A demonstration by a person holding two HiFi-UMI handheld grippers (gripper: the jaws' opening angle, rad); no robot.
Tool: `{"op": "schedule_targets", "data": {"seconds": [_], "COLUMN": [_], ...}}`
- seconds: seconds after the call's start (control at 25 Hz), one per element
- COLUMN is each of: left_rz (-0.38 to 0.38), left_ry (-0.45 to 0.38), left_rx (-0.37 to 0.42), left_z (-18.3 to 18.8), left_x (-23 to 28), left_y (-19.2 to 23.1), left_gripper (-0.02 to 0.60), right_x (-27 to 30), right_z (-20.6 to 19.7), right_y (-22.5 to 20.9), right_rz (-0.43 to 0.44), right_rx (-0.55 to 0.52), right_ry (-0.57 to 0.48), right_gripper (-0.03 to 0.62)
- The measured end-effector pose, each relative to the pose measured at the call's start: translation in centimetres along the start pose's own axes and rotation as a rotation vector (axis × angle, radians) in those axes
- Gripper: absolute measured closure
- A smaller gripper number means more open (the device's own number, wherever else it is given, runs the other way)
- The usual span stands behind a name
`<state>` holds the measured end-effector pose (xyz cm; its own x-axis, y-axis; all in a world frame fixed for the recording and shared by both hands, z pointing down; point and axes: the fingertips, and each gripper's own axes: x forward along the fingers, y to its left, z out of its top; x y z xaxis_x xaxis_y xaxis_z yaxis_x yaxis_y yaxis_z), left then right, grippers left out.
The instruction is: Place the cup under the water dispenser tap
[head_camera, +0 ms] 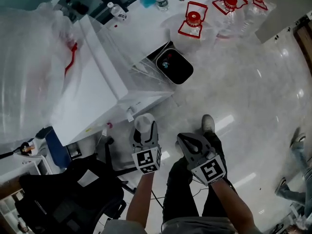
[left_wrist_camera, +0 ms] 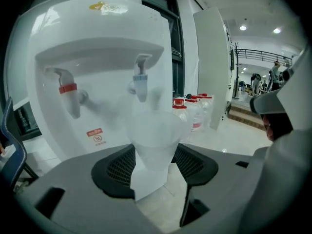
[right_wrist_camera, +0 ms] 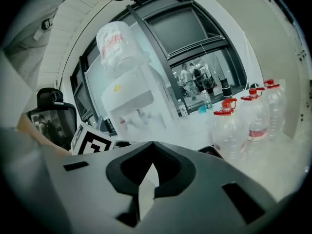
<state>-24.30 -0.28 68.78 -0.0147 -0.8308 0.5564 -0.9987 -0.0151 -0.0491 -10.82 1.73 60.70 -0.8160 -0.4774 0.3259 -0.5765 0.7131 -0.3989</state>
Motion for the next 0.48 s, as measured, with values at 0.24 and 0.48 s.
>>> {"op": "schedule_targets", "data": {"seconds": [0.24,0.48], "left_rz": [0.044,0.074], "left_ry": [-0.028,-0.035], "left_rx": [0.056,0.061], "left_z": [-2.6,-5.0], "left_x": [3.6,6.4], "left_y": [1.2,1.8], "left_gripper": [0.324,0.324], "right_x": [0.2,0.5], "right_z": [-1.7,-2.7], "right_y": [-2.0,-3.6], "right_rz": [-0.013,-0.024], "right_rx": [0.024,0.014], "right_ry": [-0.011,-0.015], "right_gripper": [0.583,0.583]}}
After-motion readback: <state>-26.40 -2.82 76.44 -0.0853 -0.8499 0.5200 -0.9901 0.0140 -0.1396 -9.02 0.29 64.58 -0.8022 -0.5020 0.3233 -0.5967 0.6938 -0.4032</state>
